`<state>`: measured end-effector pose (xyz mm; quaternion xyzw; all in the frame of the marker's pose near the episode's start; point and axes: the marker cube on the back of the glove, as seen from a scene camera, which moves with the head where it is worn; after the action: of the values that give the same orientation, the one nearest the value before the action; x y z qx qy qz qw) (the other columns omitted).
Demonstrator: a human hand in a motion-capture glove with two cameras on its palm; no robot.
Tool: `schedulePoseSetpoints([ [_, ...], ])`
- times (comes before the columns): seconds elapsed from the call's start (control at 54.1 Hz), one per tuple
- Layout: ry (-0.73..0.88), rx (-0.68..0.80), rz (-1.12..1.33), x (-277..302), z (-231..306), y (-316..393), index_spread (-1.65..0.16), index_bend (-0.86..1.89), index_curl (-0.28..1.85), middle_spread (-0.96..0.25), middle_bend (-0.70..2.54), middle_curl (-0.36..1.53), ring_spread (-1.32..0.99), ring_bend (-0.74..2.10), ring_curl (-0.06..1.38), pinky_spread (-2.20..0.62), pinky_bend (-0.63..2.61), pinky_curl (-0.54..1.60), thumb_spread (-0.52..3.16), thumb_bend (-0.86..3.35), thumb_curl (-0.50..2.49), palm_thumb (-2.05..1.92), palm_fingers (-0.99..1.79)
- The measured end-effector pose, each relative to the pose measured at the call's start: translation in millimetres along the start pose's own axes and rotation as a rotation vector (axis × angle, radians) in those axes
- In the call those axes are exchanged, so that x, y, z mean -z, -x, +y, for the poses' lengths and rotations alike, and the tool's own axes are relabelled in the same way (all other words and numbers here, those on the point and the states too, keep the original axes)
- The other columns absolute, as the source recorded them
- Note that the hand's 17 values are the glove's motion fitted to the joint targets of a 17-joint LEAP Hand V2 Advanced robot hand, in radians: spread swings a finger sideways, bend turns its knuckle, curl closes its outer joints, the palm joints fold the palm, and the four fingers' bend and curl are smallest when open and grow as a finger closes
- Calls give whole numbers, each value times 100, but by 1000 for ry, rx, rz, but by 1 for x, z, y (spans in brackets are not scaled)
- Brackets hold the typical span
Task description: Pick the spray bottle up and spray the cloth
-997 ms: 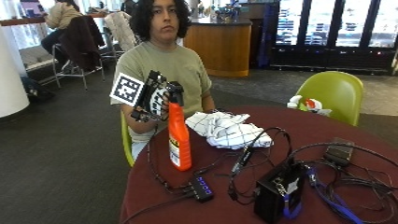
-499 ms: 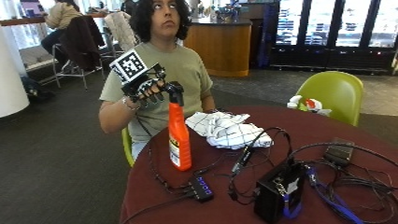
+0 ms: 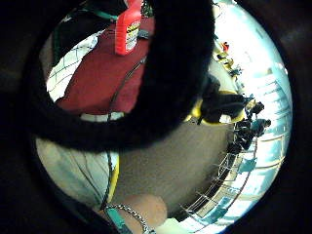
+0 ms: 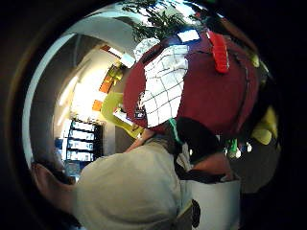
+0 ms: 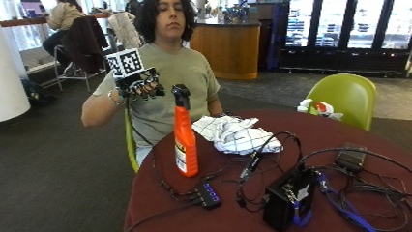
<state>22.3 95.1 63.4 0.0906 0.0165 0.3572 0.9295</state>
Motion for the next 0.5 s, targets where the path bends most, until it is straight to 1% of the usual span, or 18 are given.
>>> schedulePoseSetpoints([
  [0.203, 4, -24, 75, -2, 7, -6, -39, 15, 30, 5, 19, 36, 0, 33, 33, 26, 31, 33, 115, -2, 39, 57, 42],
  [0.388, -50, -26, -9, -2, -19, -10, -39, 14, 29, 5, 18, 35, -1, 33, 33, 26, 30, 34, 115, -2, 38, 57, 42],
  [0.499, -144, -74, -125, -4, -47, -14, -38, 12, 27, 5, 19, 34, -1, 35, 34, 25, 32, 34, 114, -2, 38, 58, 44],
])
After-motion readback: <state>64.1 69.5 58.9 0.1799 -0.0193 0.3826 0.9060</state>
